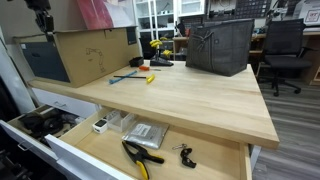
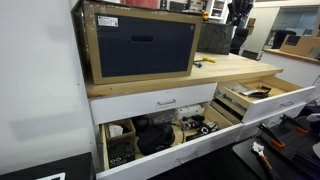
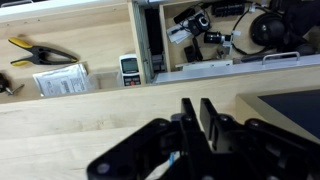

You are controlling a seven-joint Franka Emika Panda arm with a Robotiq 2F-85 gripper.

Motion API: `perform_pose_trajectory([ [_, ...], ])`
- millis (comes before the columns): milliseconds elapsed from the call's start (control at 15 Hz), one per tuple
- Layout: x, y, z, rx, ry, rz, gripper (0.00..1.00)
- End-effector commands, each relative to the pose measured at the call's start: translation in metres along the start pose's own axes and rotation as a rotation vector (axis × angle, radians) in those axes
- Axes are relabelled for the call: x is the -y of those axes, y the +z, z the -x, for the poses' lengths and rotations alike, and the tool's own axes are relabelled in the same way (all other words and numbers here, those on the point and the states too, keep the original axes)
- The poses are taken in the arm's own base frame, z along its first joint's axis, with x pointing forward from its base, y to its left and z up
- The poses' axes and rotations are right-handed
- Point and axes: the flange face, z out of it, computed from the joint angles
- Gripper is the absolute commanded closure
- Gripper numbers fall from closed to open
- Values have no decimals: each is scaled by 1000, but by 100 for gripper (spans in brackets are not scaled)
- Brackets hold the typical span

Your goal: Close the top drawer

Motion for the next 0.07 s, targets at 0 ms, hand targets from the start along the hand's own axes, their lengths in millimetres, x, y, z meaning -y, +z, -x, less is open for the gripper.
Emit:
perform_pose_trajectory([
  [0,0,0,0,2,0,1,70],
])
